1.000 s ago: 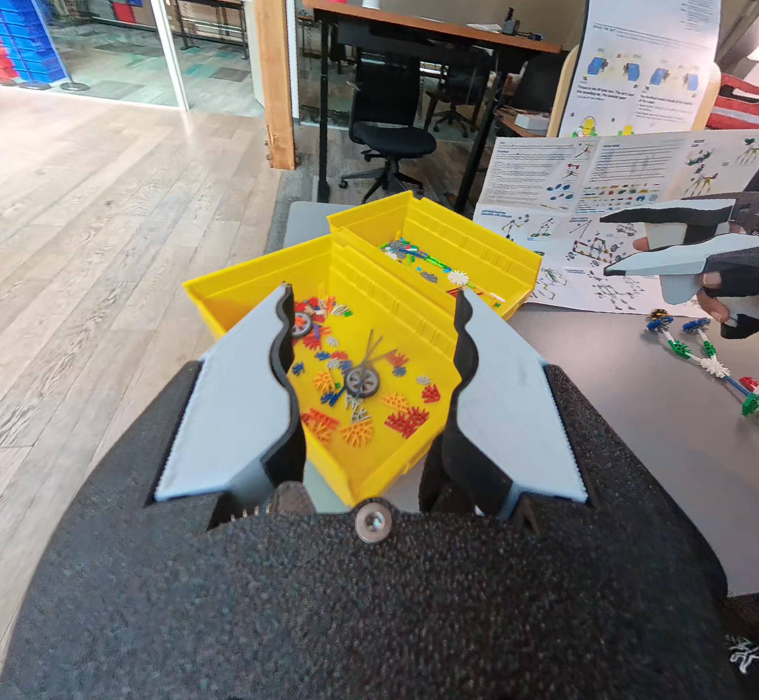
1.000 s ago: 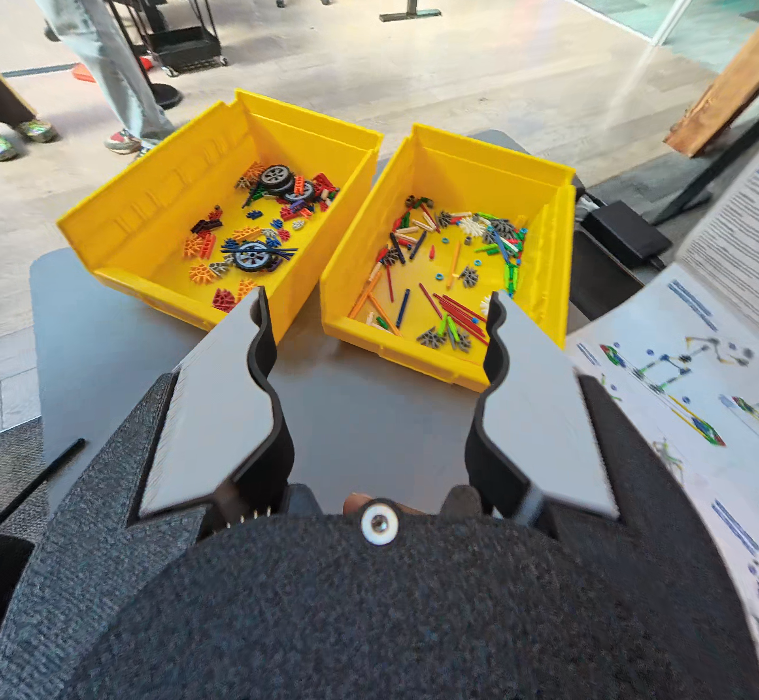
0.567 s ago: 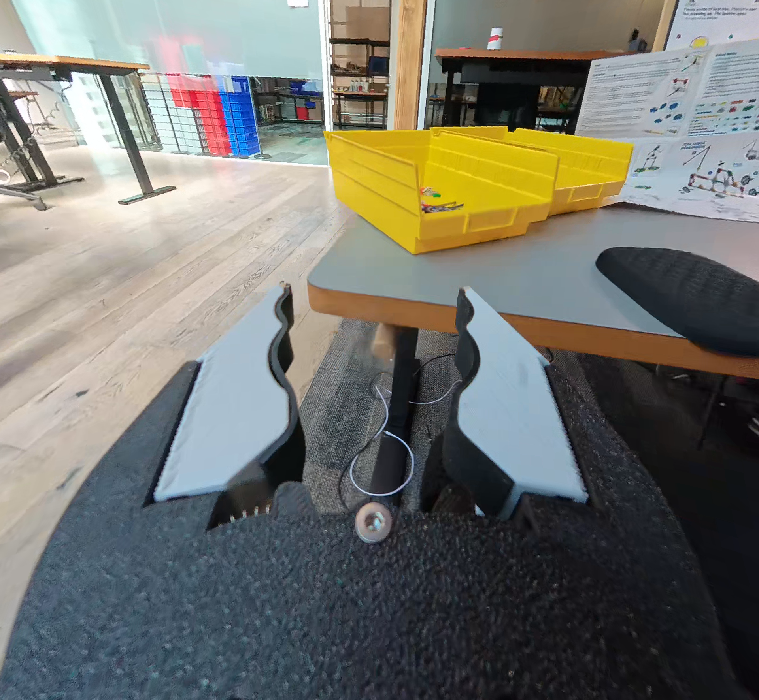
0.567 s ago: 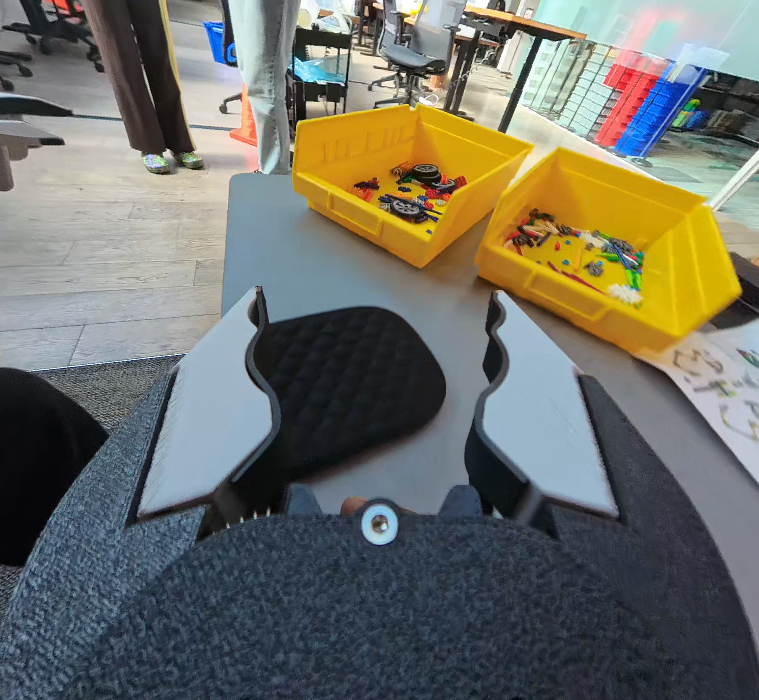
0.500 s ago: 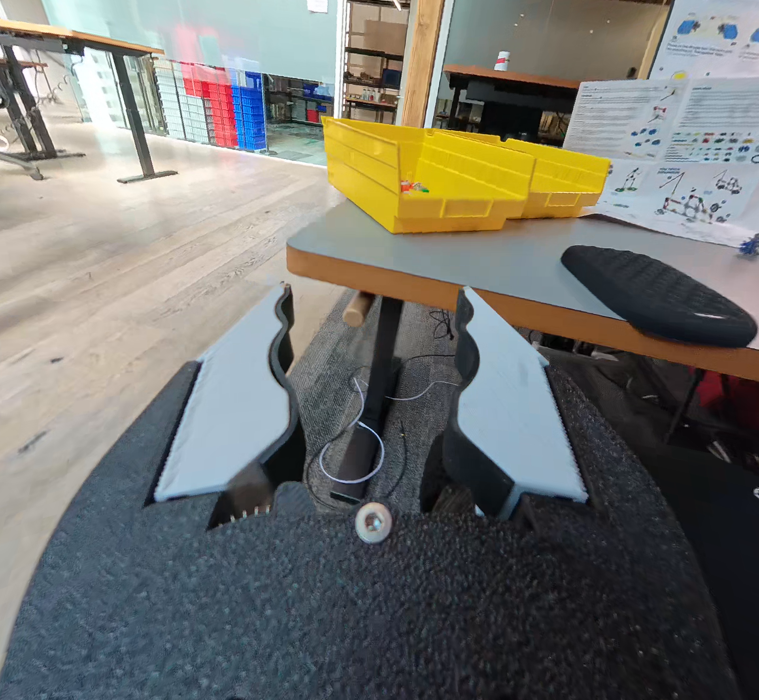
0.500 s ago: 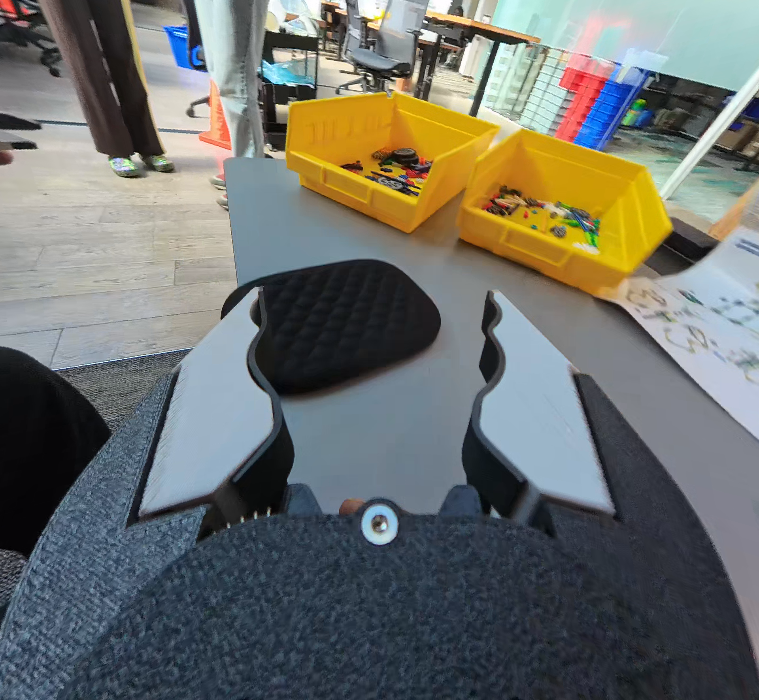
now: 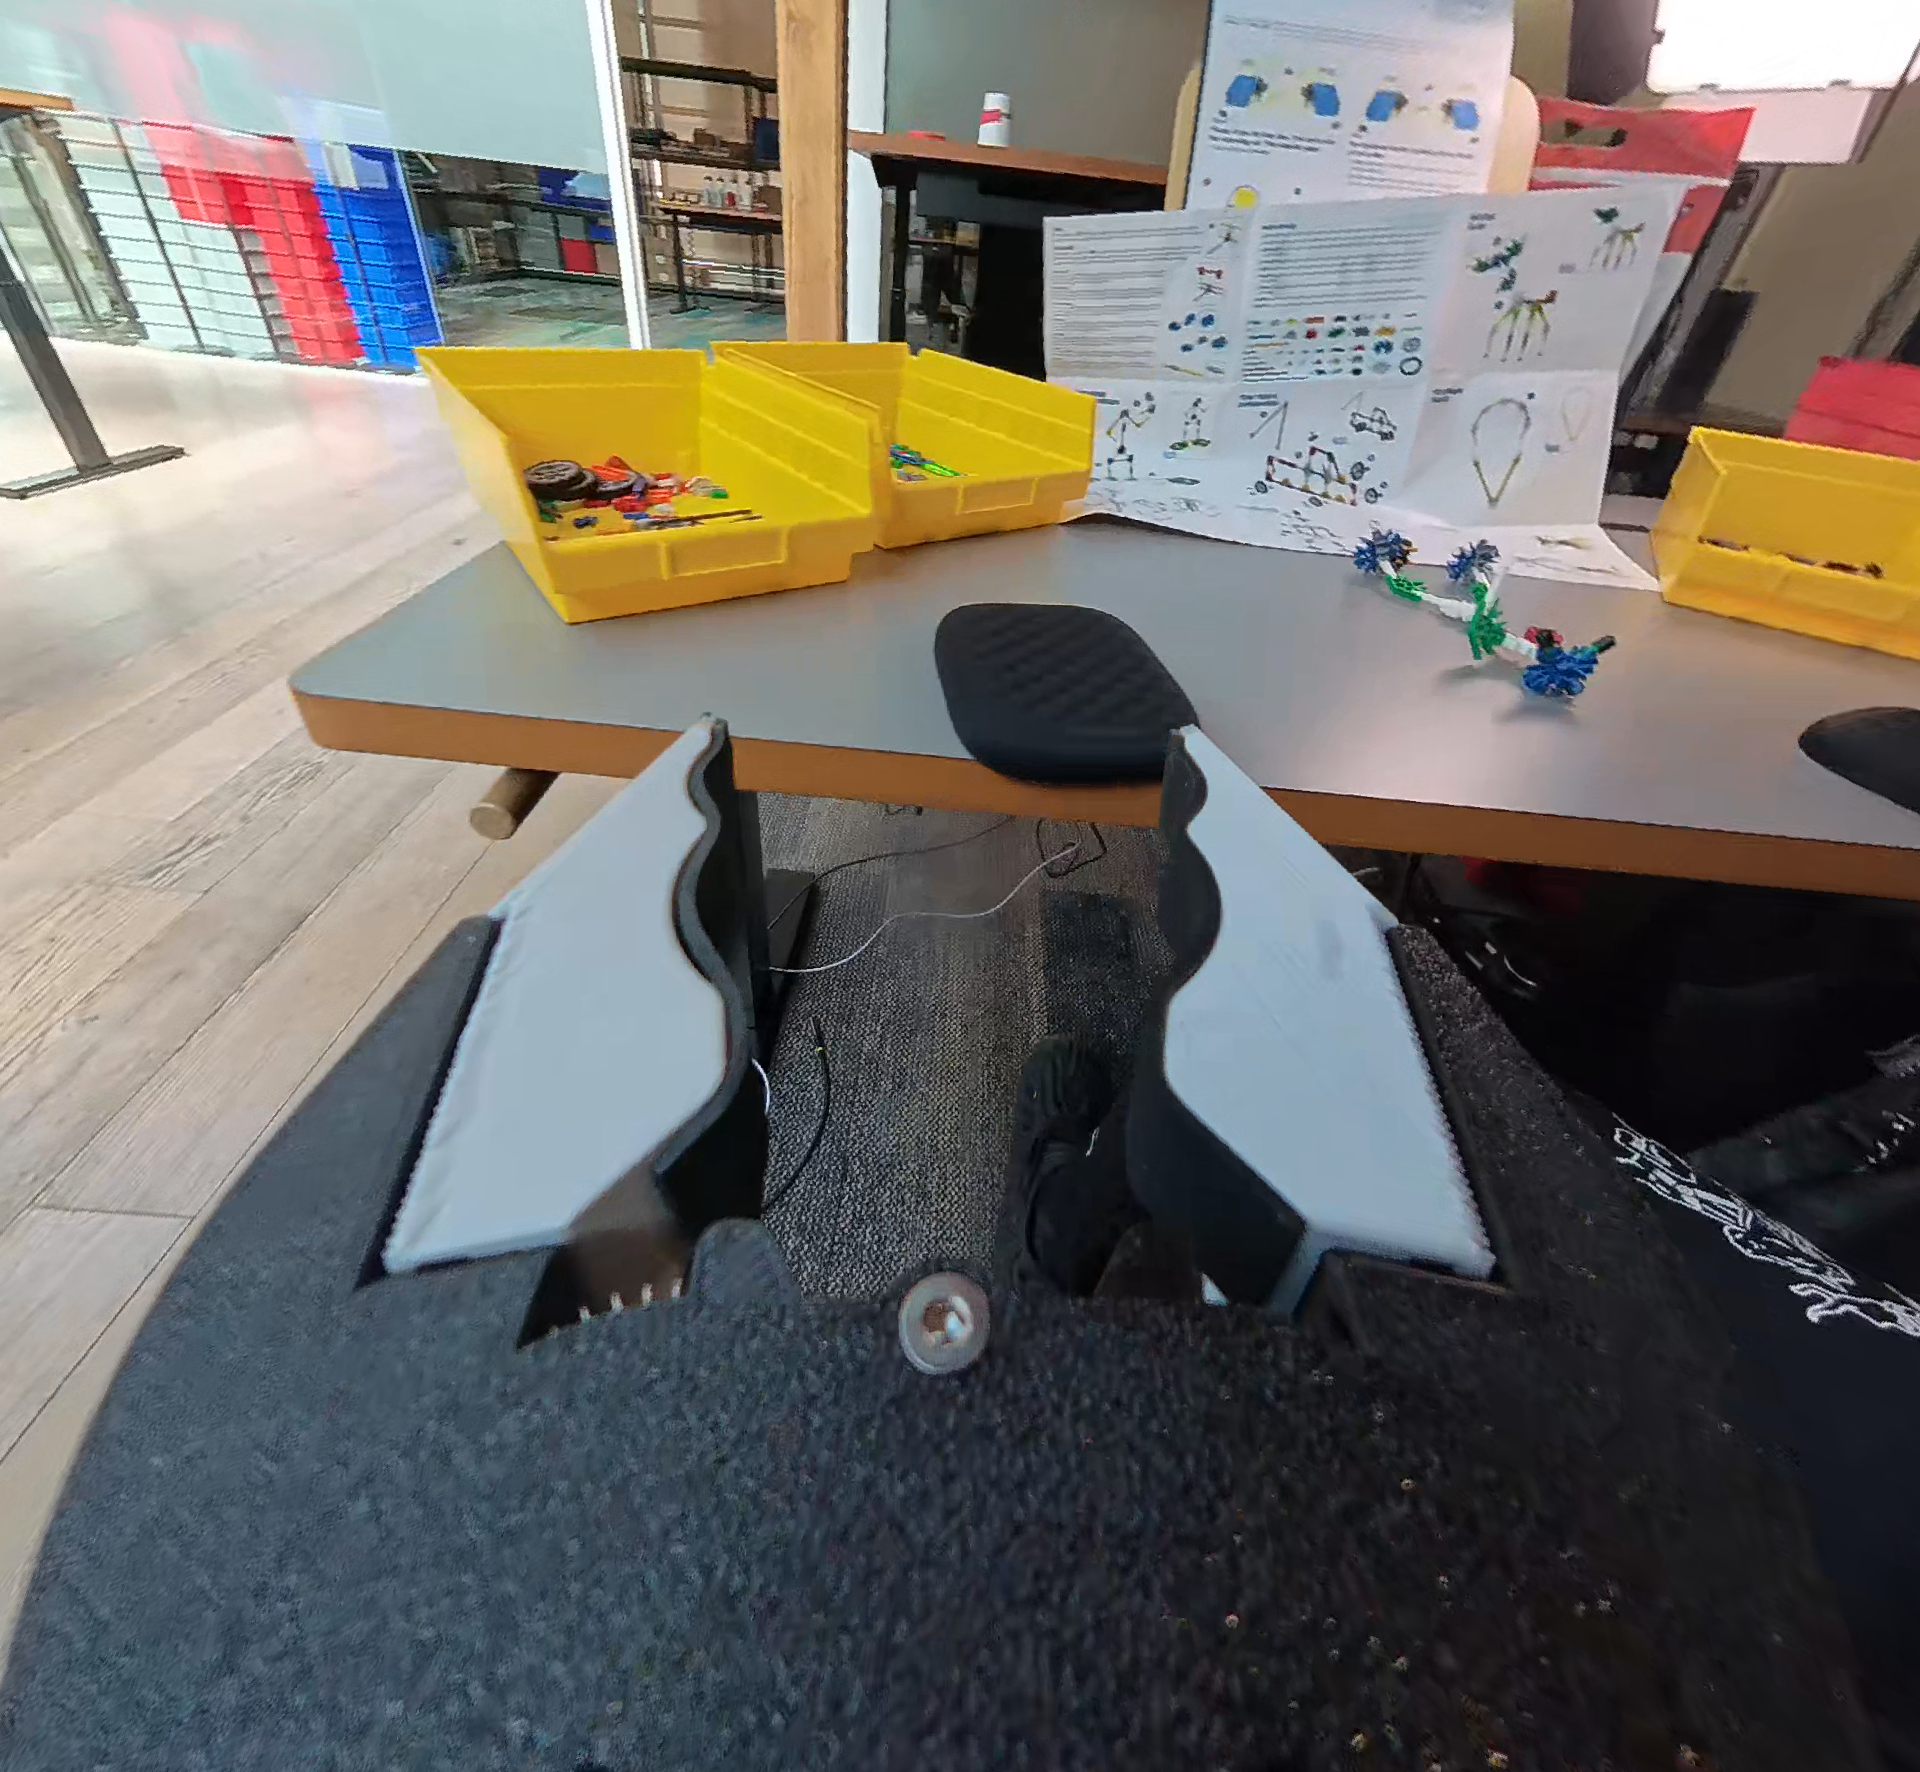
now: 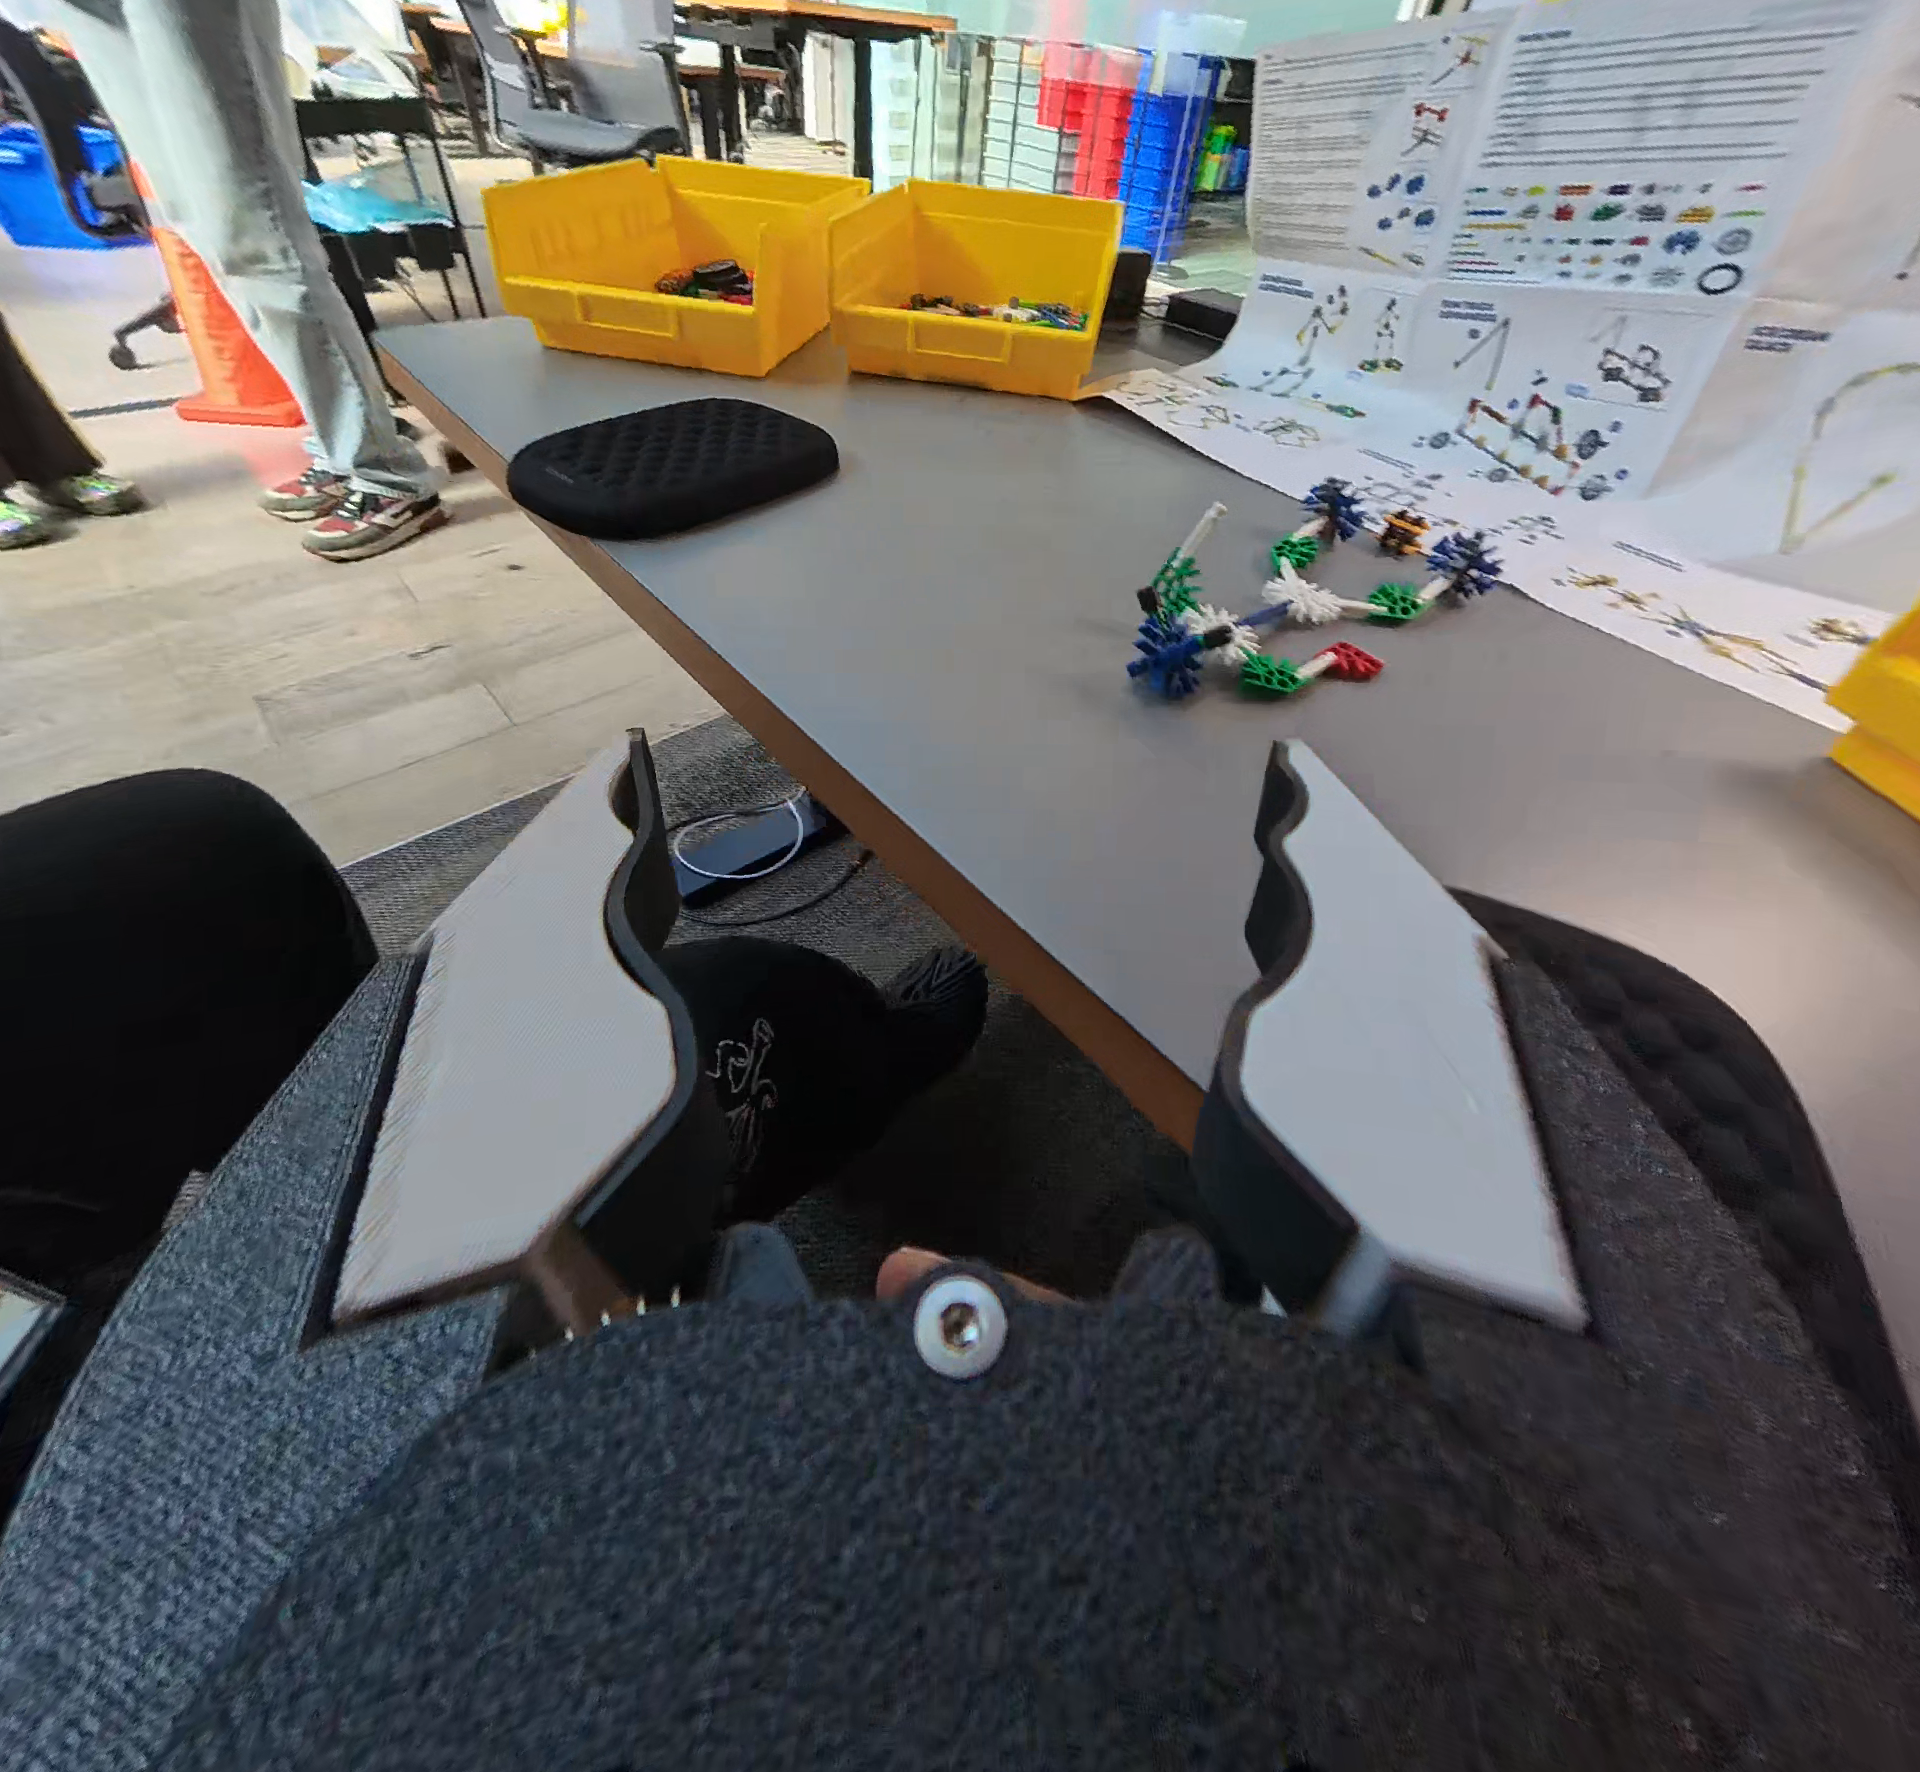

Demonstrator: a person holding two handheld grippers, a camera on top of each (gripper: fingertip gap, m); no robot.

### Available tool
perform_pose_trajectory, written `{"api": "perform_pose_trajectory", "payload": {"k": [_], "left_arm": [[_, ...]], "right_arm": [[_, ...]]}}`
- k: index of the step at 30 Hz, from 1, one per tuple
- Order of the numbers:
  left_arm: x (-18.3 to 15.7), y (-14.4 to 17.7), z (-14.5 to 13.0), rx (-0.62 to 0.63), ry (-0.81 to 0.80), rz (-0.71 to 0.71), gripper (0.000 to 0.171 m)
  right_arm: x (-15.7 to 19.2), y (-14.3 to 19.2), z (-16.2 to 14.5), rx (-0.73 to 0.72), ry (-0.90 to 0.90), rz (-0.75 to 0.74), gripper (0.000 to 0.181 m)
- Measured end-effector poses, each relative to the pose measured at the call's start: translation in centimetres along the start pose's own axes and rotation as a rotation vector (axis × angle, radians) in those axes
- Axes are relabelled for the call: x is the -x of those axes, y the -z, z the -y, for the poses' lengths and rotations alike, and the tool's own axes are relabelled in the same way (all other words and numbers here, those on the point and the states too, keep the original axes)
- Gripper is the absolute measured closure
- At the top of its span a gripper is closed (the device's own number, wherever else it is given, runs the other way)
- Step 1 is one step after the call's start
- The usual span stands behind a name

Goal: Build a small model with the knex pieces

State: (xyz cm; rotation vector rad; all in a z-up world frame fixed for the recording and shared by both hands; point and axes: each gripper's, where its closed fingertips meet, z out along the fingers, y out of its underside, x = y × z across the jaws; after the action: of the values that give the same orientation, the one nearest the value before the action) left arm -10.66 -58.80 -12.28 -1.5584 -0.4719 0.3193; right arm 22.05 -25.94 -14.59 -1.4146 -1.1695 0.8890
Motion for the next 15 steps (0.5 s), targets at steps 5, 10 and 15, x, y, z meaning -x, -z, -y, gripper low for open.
{"api": "perform_pose_trajectory", "payload": {"k": [5, 10, 15], "left_arm": [[-4.9, -4.7, -2.3, 0.038, 0.012, -0.115, 0.089], [-8.1, -11.8, -5.7, 0.036, 0.039, -0.225, 0.091], [-10.3, -19.2, -6.1, -0.005, 0.081, -0.370, 0.096]], "right_arm": [[-2.5, 3.4, -3.7, 0.050, -0.060, -0.098, 0.074], [-3.6, 1.4, -4.3, 0.068, -0.061, -0.117, 0.097], [-2.9, -5.3, 1.3, 0.000, -0.011, 0.020, 0.102]]}}
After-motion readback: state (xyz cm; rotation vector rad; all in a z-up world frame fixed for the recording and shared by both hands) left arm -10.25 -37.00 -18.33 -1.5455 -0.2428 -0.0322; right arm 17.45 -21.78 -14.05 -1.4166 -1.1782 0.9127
